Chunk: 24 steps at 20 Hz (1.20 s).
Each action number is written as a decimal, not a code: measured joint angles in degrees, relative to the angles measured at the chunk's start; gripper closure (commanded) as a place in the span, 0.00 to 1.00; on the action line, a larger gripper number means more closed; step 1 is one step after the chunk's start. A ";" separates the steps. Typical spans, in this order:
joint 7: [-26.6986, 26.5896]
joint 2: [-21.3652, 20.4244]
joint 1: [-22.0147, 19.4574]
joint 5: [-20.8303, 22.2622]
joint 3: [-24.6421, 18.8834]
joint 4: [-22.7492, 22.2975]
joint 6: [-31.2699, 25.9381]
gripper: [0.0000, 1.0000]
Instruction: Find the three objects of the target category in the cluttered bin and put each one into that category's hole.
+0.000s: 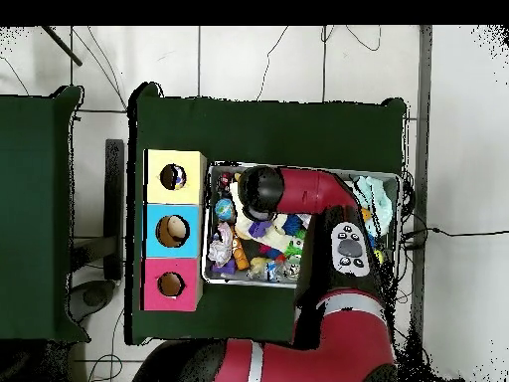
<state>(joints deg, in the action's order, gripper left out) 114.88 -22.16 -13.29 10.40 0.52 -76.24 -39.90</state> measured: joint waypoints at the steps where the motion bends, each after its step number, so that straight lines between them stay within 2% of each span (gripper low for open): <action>1: 0.00 0.01 0.07 0.12 0.10 0.00 0.17 0.00; 15: 0.00 -0.14 2.47 0.69 4.23 -0.27 5.49 0.00; 24: 0.01 0.22 4.06 0.13 6.94 -0.26 5.58 0.00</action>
<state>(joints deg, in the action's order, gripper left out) 114.89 -21.94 -9.23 10.53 7.46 -76.50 -34.32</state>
